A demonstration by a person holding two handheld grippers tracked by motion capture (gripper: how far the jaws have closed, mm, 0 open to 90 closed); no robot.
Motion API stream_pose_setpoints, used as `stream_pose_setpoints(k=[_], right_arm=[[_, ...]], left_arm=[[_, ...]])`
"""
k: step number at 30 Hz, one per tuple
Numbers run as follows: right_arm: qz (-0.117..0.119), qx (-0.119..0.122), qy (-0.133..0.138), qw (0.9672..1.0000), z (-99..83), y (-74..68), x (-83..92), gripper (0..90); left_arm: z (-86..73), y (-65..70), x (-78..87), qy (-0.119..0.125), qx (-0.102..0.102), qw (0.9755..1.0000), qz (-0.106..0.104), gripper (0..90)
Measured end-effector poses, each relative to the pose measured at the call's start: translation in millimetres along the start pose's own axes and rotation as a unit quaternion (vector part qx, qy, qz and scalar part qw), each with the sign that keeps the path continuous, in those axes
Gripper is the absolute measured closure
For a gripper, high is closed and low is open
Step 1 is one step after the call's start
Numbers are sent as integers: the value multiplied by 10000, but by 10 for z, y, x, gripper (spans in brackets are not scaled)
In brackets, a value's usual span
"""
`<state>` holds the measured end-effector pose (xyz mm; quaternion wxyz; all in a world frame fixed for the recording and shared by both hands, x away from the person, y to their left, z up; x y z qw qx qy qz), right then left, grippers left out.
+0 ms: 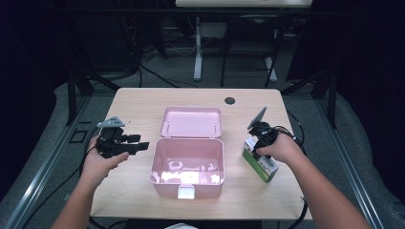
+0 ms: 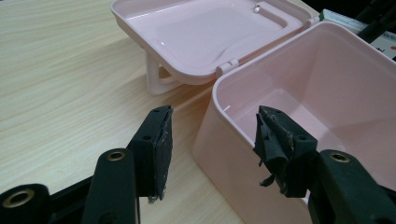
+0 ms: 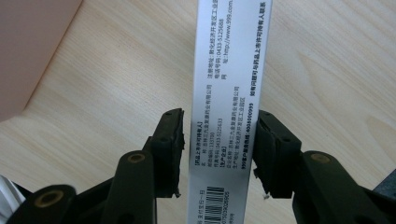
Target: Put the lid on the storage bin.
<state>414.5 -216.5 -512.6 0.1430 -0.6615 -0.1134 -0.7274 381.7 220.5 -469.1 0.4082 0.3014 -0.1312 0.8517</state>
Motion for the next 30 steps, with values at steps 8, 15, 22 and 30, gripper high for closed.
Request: stream_pose_setpoints(k=[8,15,22,30], right_arm=[[5,-49,-19,10000,4,10,-31,576],[9,-117,-108,9999,-4,20,-60,594],[13,-110,-98,9999,3,21,-66,605],[-23,-80,-89,9999,9,13,-67,613]], left_arm=[[-6,0,-12,-23,20,10000,-1,462],[-9,1,-18,-28,41,10000,1,462],[-13,-9,-13,-63,26,10000,-25,462],[-16,-10,-27,-43,14,10000,-13,462]])
Point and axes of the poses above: each handheld gripper's, and its own axes: x roughly backward along the jaws, z roughly out of its top, y roughly to its right, the point moved 4 cm from there along -x, roughly forward along the jaws, and after that the axes turned 12 degrees about -x, right-handed, at the moved point
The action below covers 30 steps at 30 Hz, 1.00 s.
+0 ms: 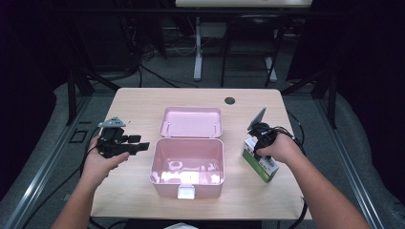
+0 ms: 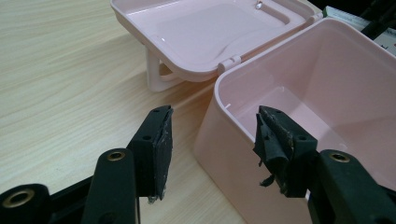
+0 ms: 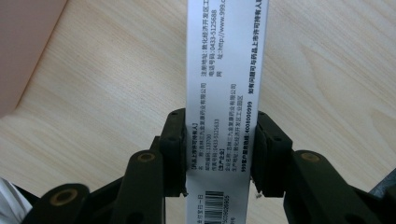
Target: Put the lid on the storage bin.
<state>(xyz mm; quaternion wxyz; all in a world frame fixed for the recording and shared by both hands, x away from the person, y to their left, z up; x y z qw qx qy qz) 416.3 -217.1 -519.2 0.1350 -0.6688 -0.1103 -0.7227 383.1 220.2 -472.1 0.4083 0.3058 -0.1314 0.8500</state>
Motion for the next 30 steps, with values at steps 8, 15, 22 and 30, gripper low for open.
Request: stream_pose_setpoints(k=[8,15,22,30], right_arm=[[-7,-12,-24,10000,-1,-1,4,615],[5,29,-42,10000,-4,-3,26,616],[2,61,-43,10000,4,-25,112,617],[29,143,-50,9999,16,-85,234,617]], left_arm=[[-3,1,-9,16,33,9999,98,462],[-3,1,-6,-6,29,10000,7,462],[-2,5,-11,14,35,10000,78,462],[-3,-3,-3,0,39,10000,-4,463]])
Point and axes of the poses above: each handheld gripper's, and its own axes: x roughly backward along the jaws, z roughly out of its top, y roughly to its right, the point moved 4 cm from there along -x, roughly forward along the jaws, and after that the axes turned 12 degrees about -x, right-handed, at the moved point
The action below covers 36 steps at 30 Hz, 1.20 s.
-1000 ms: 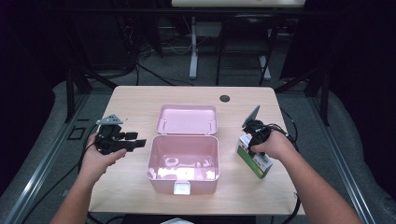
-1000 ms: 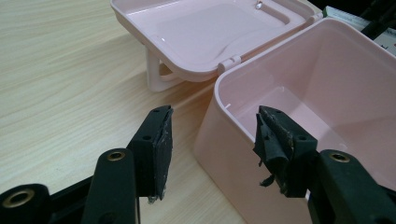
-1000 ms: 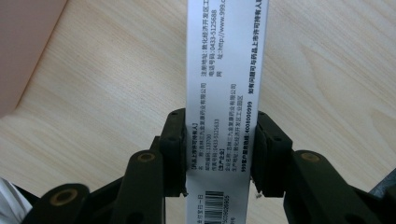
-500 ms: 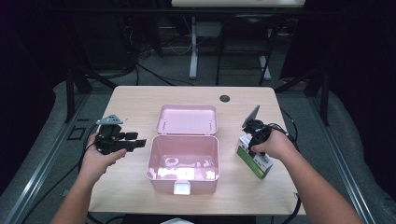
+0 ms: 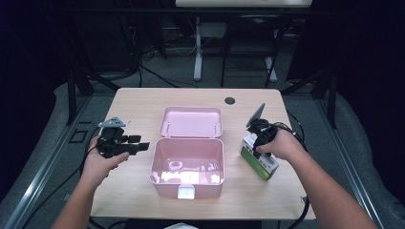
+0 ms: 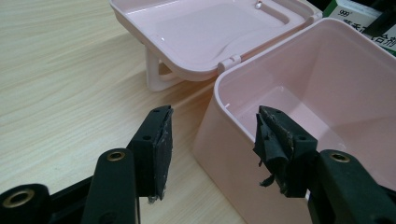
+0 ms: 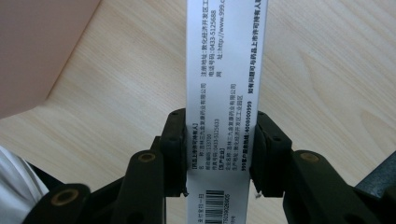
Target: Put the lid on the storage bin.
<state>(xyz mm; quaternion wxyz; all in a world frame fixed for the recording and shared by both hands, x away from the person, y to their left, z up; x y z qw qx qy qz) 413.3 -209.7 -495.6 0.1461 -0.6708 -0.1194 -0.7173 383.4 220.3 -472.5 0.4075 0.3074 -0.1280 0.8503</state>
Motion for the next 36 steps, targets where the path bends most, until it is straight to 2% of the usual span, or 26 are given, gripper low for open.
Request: stream_pose_setpoints(k=[7,8,9,17,19,21,36], right_arm=[[-10,57,68,10000,19,-49,111,617],[-1,67,46,10000,20,-55,130,617],[2,74,45,10000,23,-63,146,617],[10,115,14,9999,37,-99,220,617],[7,137,-2,9999,39,-107,243,617],[-4,148,-27,9999,41,-113,281,617],[-6,248,6,9997,56,-179,515,617]], left_arm=[[-2,2,-2,-6,18,10000,-9,462],[-3,1,-1,-5,19,10000,-10,462],[-2,3,-6,17,26,10000,76,462],[-2,-1,-4,22,23,10000,78,463],[-3,-1,-5,23,31,10000,76,462],[-5,-2,4,-32,27,10000,-37,462],[-5,4,-5,-38,25,10000,-20,463]])
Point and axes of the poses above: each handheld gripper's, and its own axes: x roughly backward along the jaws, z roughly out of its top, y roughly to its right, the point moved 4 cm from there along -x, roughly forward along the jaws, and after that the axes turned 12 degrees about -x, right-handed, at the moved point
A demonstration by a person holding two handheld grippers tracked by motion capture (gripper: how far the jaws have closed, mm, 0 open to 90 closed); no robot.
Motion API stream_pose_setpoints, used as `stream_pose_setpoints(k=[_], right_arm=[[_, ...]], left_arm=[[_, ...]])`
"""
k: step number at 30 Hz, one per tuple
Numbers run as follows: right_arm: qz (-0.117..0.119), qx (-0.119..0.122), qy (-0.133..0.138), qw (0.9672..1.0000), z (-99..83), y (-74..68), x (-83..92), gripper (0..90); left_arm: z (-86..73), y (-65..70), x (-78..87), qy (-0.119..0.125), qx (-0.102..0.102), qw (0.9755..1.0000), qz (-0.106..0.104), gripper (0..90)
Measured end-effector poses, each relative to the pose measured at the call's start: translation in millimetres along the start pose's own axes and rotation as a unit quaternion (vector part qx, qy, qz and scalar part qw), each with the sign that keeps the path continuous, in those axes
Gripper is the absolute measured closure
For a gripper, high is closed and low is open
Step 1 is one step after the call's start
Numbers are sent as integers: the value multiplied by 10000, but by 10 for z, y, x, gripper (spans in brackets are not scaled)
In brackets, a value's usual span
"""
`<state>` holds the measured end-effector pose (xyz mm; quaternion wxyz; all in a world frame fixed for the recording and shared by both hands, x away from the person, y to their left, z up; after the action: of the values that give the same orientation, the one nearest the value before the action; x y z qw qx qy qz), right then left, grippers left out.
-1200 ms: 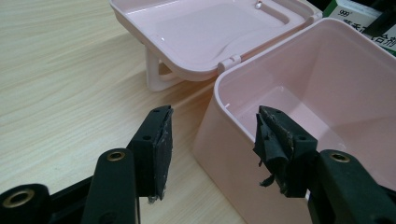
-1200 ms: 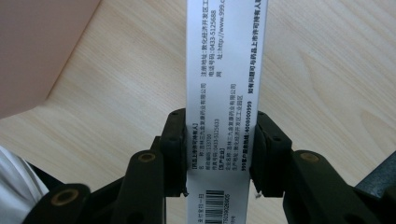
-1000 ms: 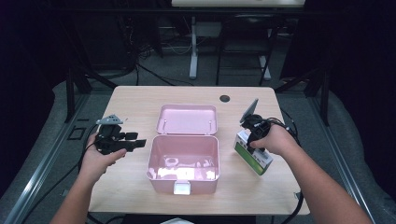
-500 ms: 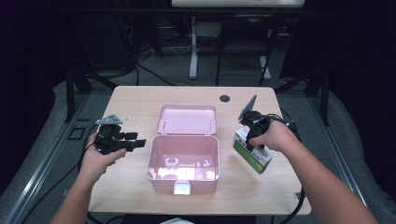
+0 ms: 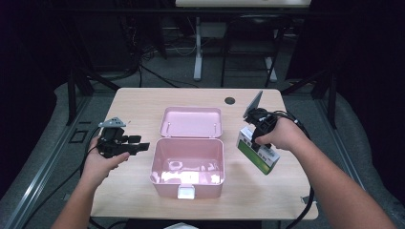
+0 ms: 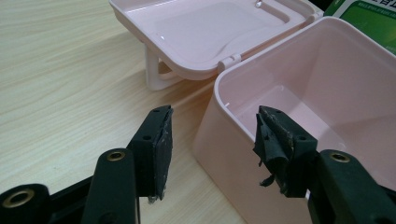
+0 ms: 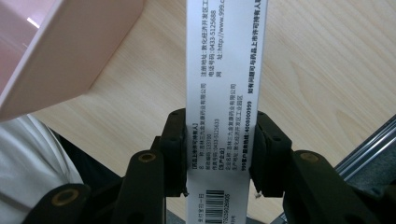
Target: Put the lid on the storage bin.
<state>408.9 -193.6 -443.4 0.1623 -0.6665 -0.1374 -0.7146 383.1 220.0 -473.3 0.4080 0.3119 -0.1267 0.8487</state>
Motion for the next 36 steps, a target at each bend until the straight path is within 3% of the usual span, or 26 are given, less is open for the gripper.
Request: stream_pose_setpoints(k=[13,29,36], right_arm=[[-42,229,-12,9997,14,-163,308,618],[-67,670,79,9977,98,-512,727,618],[2,894,98,9959,138,-683,796,618]], left_arm=[[0,0,-5,18,-11,10000,-20,462],[2,-2,3,41,-16,10000,-10,463],[4,3,-4,37,-28,10000,-31,462]])
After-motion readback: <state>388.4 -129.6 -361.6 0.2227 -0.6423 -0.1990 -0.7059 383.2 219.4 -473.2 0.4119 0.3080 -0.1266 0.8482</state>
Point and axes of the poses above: each handheld gripper's, and its own axes: x roughly backward along the jaws, z roughly out of its top, y roughly to its right, the point moved 4 cm from there along -x, roughly forward along the jaws, and after that the axes turned 12 degrees about -x, right-handed, at the moved point
